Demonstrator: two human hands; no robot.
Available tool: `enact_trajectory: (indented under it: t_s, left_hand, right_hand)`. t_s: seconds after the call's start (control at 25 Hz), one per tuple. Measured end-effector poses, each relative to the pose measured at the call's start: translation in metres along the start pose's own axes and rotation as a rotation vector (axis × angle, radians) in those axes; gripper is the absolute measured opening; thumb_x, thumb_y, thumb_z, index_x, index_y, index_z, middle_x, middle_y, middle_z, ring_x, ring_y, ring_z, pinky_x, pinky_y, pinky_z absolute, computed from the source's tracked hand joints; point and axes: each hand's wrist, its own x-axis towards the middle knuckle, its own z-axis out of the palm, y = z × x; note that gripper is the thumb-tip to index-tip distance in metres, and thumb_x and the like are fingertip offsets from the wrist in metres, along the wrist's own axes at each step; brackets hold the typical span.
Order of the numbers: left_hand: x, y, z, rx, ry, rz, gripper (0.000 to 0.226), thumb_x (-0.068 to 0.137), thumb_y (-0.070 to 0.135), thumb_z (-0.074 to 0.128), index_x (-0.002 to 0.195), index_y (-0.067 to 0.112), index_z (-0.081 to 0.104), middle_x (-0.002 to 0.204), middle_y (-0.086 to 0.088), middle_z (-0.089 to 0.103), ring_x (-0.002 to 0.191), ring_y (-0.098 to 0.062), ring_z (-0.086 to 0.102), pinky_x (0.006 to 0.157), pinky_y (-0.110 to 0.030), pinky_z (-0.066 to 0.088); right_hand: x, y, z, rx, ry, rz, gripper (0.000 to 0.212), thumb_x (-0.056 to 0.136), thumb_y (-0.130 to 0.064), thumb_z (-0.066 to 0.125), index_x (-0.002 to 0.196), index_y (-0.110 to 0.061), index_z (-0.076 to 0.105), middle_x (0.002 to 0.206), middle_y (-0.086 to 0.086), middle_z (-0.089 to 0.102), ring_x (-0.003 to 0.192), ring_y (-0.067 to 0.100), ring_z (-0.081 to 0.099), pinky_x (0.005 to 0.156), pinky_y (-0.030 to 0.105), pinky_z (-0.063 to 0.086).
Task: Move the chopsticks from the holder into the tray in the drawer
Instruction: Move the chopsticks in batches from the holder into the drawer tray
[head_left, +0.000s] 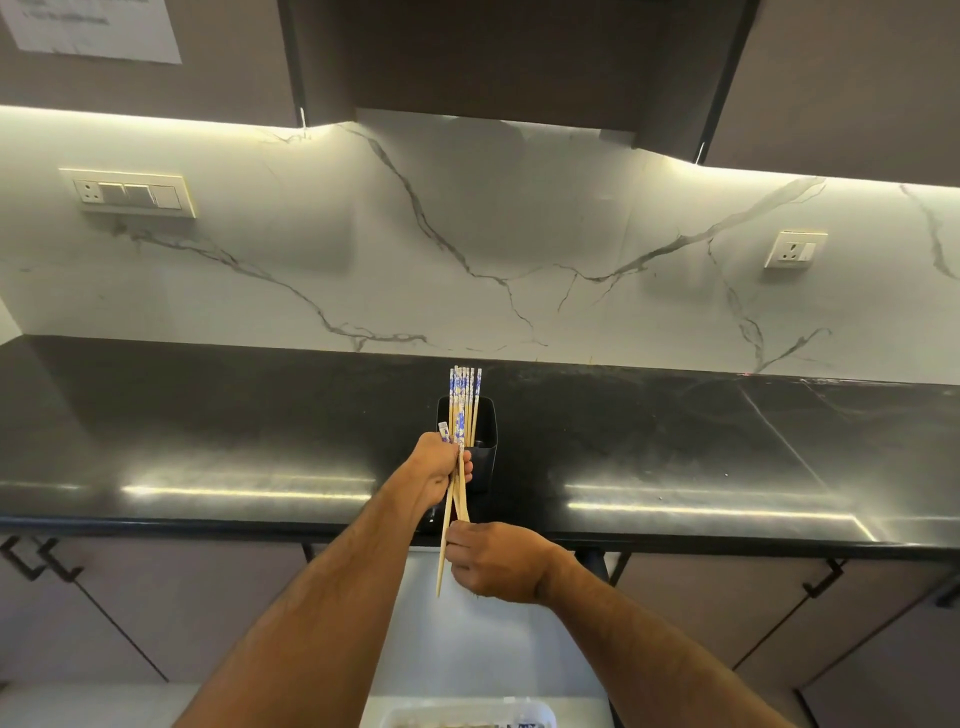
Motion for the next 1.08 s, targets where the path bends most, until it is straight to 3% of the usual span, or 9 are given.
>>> enact_trajectory:
  t_s: [0.12, 0.24, 0.32, 0.44, 0.52, 0.64, 0.72, 0.92, 1.08]
  left_hand:
    - [0.000, -0.002, 0.002, 0.013, -0.001, 0.059, 0.033, 0.106, 0.005, 0.029, 0.126, -0.001, 0.055, 0.069, -0.006, 0.054, 0.059, -0.012, 0.050, 0.064, -0.029, 0.050]
    - [-0.002, -0.005, 0.001, 0.154, -0.014, 0.173, 0.027, 0.105, 0.001, 0.033, 0.106, 0.003, 0.060, 0.068, -0.006, 0.052, 0.056, -0.010, 0.047, 0.053, -0.023, 0.045]
    - [-0.003, -0.012, -0.001, 0.276, -0.092, 0.241, 0.026, 0.105, 0.000, 0.036, 0.095, 0.004, 0.060, 0.071, -0.008, 0.053, 0.058, -0.012, 0.049, 0.054, -0.022, 0.045]
    - [-0.006, -0.019, -0.003, 0.411, -0.235, 0.262, 0.025, 0.106, 0.007, 0.036, 0.107, 0.001, 0.059, 0.078, -0.006, 0.057, 0.069, -0.015, 0.053, 0.069, -0.031, 0.048]
    - [-0.009, -0.019, -0.001, 0.449, -0.309, 0.249, 0.026, 0.106, 0.010, 0.036, 0.110, 0.001, 0.060, 0.078, -0.004, 0.057, 0.071, -0.015, 0.053, 0.071, -0.031, 0.048]
    - [-0.013, -0.016, 0.001, 0.483, -0.378, 0.251, 0.023, 0.105, 0.009, 0.037, 0.098, 0.007, 0.059, 0.074, -0.004, 0.057, 0.067, -0.014, 0.053, 0.070, -0.030, 0.049]
    - [-0.011, -0.019, 0.000, 0.496, -0.383, 0.239, 0.022, 0.105, 0.008, 0.039, 0.096, 0.006, 0.059, 0.073, -0.005, 0.058, 0.066, -0.015, 0.055, 0.072, -0.032, 0.051]
    - [-0.011, -0.027, -0.002, 0.499, -0.349, 0.238, 0.015, 0.107, 0.009, 0.036, 0.100, 0.010, 0.049, 0.071, -0.005, 0.055, 0.062, -0.013, 0.050, 0.059, -0.024, 0.046]
    - [-0.005, -0.027, -0.005, 0.577, -0.350, 0.241, 0.013, 0.110, 0.014, 0.031, 0.121, 0.012, 0.024, 0.084, -0.007, 0.050, 0.063, -0.007, 0.048, 0.050, -0.015, 0.043]
  right_hand:
    - [-0.001, -0.001, 0.004, 0.163, 0.075, 0.047, 0.017, 0.093, -0.015, 0.066, 0.108, -0.007, 0.068, 0.101, 0.009, 0.066, 0.095, 0.021, 0.058, 0.083, 0.035, 0.058]
    - [0.000, 0.013, 0.002, 0.410, 0.470, 0.443, 0.018, 0.099, -0.020, 0.052, 0.107, -0.010, 0.065, 0.095, 0.005, 0.061, 0.083, 0.015, 0.052, 0.068, 0.029, 0.053]
    - [0.005, 0.038, -0.004, 0.558, 0.688, 0.819, 0.023, 0.102, -0.026, 0.051, 0.116, -0.011, 0.062, 0.107, 0.003, 0.061, 0.095, 0.013, 0.055, 0.080, 0.025, 0.052]
    - [0.011, 0.073, -0.012, 0.979, 0.642, 1.231, 0.049, 0.104, -0.044, 0.043, 0.144, -0.017, 0.045, 0.142, -0.001, 0.050, 0.132, 0.009, 0.044, 0.106, 0.017, 0.034]
    - [0.013, 0.082, -0.011, 1.267, 0.612, 1.264, 0.046, 0.105, -0.050, 0.036, 0.138, -0.022, 0.052, 0.141, 0.002, 0.055, 0.128, 0.002, 0.050, 0.103, 0.013, 0.035]
    - [0.019, 0.075, -0.007, 1.472, 0.657, 1.190, 0.032, 0.107, -0.043, 0.037, 0.097, -0.026, 0.062, 0.100, 0.000, 0.067, 0.092, 0.007, 0.065, 0.077, 0.018, 0.050]
    - [0.023, 0.069, 0.001, 1.477, 0.588, 1.178, 0.032, 0.108, -0.037, 0.038, 0.100, -0.016, 0.062, 0.100, 0.000, 0.066, 0.096, 0.014, 0.065, 0.079, 0.020, 0.052]
    - [0.021, 0.064, 0.012, 1.405, 0.407, 1.182, 0.025, 0.106, -0.022, 0.047, 0.124, -0.015, 0.062, 0.110, -0.010, 0.061, 0.100, 0.004, 0.060, 0.077, 0.011, 0.044]
    - [0.012, 0.066, 0.017, 1.350, 0.385, 1.189, 0.014, 0.093, -0.015, 0.071, 0.106, -0.013, 0.077, 0.091, -0.001, 0.074, 0.073, 0.010, 0.073, 0.063, 0.019, 0.058]
